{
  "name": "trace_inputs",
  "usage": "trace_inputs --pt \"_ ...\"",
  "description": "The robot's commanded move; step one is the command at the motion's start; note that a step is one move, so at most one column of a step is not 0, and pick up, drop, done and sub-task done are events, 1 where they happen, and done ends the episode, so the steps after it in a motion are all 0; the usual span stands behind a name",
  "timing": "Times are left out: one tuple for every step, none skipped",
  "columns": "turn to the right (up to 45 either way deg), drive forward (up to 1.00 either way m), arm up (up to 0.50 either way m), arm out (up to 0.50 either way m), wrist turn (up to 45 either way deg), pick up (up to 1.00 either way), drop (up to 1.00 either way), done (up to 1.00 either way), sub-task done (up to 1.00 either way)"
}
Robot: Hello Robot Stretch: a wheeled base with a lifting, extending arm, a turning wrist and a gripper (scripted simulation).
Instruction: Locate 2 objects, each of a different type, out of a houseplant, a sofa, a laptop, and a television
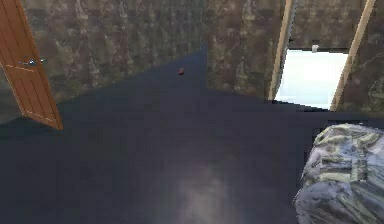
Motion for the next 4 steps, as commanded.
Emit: trace_inputs --pt "-15.0 0.0 0.0 0.0 0.0 0.0 0.0 0.0 0.0" --pt "0.0 0.85 0.0 0.0 0.0 0.0 0.0 0.0 0.0" --pt "-45.0 0.0 0.0 0.0 0.0 0.0 0.0 0.0 0.0" --pt "-3.0 0.0 0.0 0.0 0.0 0.0 0.0 0.0 0.0"
